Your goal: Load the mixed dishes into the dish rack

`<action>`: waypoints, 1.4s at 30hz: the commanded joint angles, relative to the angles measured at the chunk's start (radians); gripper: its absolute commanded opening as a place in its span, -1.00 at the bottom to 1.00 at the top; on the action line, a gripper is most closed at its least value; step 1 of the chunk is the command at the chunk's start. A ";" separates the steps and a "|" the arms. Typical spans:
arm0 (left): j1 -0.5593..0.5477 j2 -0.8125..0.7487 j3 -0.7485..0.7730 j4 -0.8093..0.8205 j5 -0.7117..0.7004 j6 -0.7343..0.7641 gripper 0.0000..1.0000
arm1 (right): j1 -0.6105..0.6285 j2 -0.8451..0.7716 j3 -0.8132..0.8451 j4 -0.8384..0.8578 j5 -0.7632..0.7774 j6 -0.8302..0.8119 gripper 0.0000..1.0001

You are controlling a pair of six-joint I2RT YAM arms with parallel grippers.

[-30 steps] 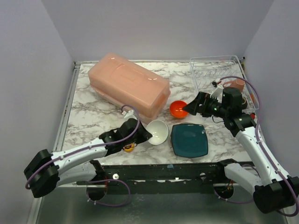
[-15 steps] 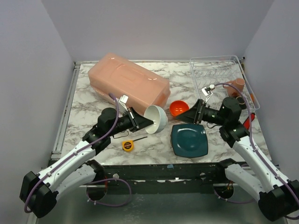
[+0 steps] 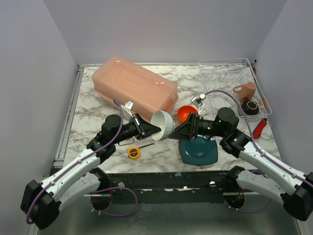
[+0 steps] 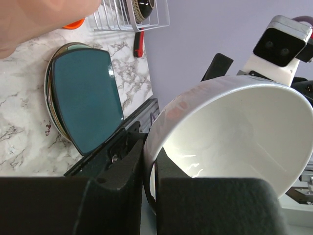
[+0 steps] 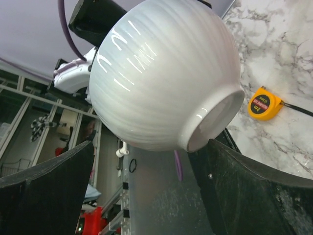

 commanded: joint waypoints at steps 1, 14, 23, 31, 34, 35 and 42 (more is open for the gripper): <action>0.006 -0.024 0.005 0.059 0.008 -0.023 -1.00 | 0.062 0.011 0.077 -0.078 0.188 -0.052 0.99; 0.006 -0.045 0.017 -0.063 -0.063 0.017 -1.00 | 0.179 0.106 0.208 -0.317 0.479 -0.091 0.99; 0.007 -0.069 0.055 -0.149 -0.116 0.070 -1.00 | 0.209 0.155 0.231 -0.325 0.490 -0.084 0.53; 0.011 -0.077 0.055 -0.192 -0.100 0.043 -0.92 | 0.209 0.154 0.189 -0.190 0.396 -0.025 -0.99; 0.014 -0.094 0.045 -0.188 -0.098 0.037 -0.56 | 0.209 0.150 0.172 -0.163 0.377 0.000 -0.99; 0.017 -0.102 0.041 -0.191 -0.100 0.037 -0.46 | 0.209 0.144 0.167 -0.158 0.380 0.009 -0.99; 0.021 -0.164 0.032 -0.233 -0.121 0.079 0.18 | 0.209 0.069 0.160 -0.195 0.462 0.036 -0.99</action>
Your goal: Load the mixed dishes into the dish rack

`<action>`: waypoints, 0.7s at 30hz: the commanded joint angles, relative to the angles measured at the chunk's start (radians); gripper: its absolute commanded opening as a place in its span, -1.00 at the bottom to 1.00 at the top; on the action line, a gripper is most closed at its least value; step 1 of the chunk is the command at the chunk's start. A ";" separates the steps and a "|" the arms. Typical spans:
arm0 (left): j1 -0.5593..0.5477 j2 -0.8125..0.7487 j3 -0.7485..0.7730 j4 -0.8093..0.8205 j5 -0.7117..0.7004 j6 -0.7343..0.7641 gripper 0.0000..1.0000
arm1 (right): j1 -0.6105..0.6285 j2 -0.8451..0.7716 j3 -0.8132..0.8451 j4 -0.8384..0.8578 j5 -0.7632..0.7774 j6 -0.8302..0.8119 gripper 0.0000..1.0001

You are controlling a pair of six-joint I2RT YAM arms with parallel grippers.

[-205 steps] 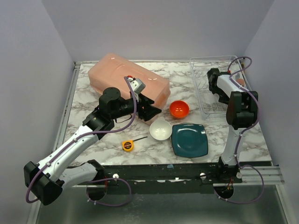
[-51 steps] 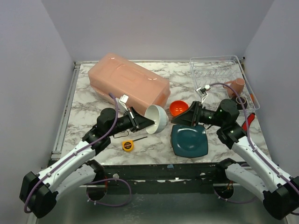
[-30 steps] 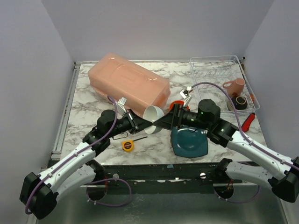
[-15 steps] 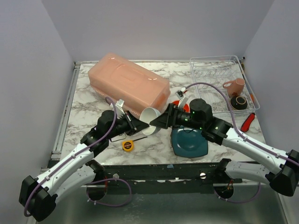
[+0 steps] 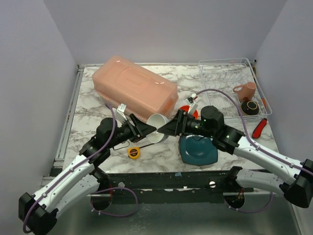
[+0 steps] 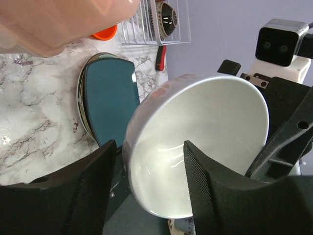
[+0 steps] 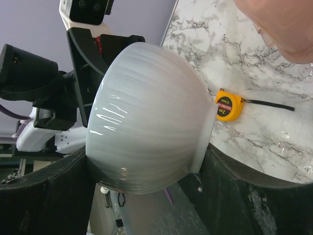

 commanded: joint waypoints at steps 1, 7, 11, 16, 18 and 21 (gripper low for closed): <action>0.008 -0.048 0.022 -0.022 -0.009 0.044 0.26 | 0.006 -0.067 0.010 0.031 0.045 0.031 -0.99; 0.009 -0.100 0.117 -0.165 -0.068 0.202 0.58 | -0.004 -0.109 0.050 -0.117 0.155 -0.004 -0.99; 0.015 -0.073 0.321 -0.372 -0.151 0.430 0.77 | -0.021 -0.141 0.098 -0.217 0.220 -0.033 -0.99; 0.015 0.018 0.575 -0.500 -0.219 0.648 0.79 | -0.030 -0.170 0.191 -0.396 0.404 -0.090 -0.99; 0.015 0.053 0.650 -0.512 -0.238 0.710 0.79 | -0.033 -0.171 0.253 -0.484 0.493 -0.117 -1.00; 0.015 0.096 0.714 -0.494 -0.258 0.783 0.79 | -0.035 -0.162 0.348 -0.614 0.641 -0.156 -0.99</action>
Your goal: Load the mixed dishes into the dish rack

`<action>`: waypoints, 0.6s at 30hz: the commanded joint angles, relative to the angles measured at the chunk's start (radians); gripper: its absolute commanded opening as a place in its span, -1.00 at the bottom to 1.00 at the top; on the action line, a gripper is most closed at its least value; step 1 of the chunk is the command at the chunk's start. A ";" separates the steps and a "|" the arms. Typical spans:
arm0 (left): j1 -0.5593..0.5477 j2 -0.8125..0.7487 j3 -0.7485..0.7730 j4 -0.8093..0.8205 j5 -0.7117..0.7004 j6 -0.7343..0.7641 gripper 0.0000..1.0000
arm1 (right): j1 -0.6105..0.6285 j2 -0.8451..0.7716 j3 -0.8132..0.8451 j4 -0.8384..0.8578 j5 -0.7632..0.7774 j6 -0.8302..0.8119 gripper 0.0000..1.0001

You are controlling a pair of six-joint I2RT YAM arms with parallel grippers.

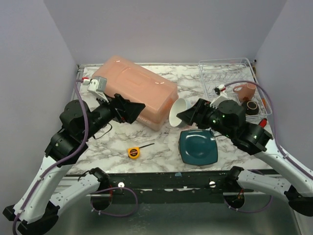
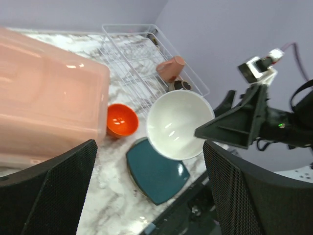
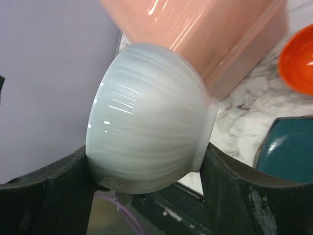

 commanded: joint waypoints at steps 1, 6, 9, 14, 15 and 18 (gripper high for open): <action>0.004 0.074 0.082 -0.059 -0.075 0.214 0.79 | -0.010 -0.017 0.161 -0.194 0.308 -0.086 -0.99; 0.004 0.132 0.101 0.002 -0.051 0.270 0.78 | -0.010 0.043 0.321 -0.350 0.548 -0.143 -0.99; 0.004 0.162 0.081 0.037 -0.039 0.357 0.77 | -0.016 0.098 0.387 -0.401 0.645 -0.162 -0.99; 0.000 0.168 -0.016 0.097 -0.184 0.462 0.75 | -0.053 0.214 0.511 -0.488 0.728 -0.172 -0.99; 0.000 0.156 -0.053 0.125 -0.185 0.473 0.75 | -0.079 0.237 0.523 -0.493 0.721 -0.184 -0.99; -0.001 0.137 -0.124 0.184 -0.181 0.498 0.74 | -0.229 0.296 0.527 -0.474 0.639 -0.244 -0.99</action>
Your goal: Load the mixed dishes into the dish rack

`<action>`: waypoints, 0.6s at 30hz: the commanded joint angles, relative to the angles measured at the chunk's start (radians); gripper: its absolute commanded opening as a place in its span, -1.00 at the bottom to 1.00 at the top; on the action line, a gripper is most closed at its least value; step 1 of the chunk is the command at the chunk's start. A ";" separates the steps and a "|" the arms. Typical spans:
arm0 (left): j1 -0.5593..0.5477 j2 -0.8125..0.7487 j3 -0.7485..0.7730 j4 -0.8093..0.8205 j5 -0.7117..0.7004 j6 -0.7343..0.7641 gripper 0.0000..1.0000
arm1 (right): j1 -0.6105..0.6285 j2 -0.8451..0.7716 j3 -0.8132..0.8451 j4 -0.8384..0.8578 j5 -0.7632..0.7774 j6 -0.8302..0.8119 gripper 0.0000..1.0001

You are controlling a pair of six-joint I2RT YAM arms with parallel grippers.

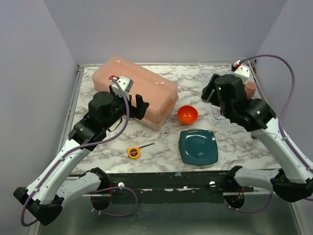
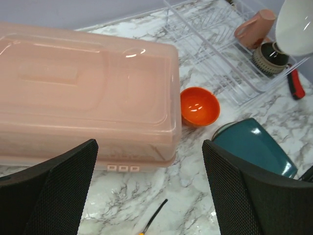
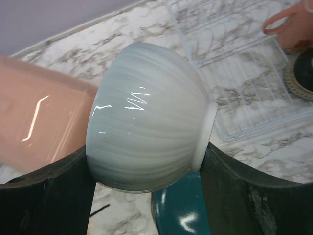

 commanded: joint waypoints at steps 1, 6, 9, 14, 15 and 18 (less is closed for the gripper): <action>0.000 -0.035 -0.086 0.095 -0.063 0.088 0.73 | -0.201 0.068 0.021 -0.003 -0.008 -0.109 -0.99; 0.000 -0.060 -0.125 0.120 -0.075 0.103 0.69 | -0.385 0.169 -0.020 0.020 -0.046 -0.201 -0.99; -0.001 -0.068 -0.140 0.126 -0.090 0.109 0.68 | -0.391 0.244 -0.019 0.012 -0.003 -0.225 -0.99; -0.002 -0.074 -0.147 0.131 -0.086 0.117 0.68 | -0.415 0.359 -0.012 -0.005 0.041 -0.239 -0.99; -0.003 -0.076 -0.152 0.134 -0.086 0.118 0.68 | -0.420 0.374 -0.011 -0.005 0.049 -0.242 -1.00; -0.008 -0.075 -0.157 0.137 -0.087 0.121 0.67 | -0.438 0.411 -0.020 0.001 0.059 -0.256 -0.99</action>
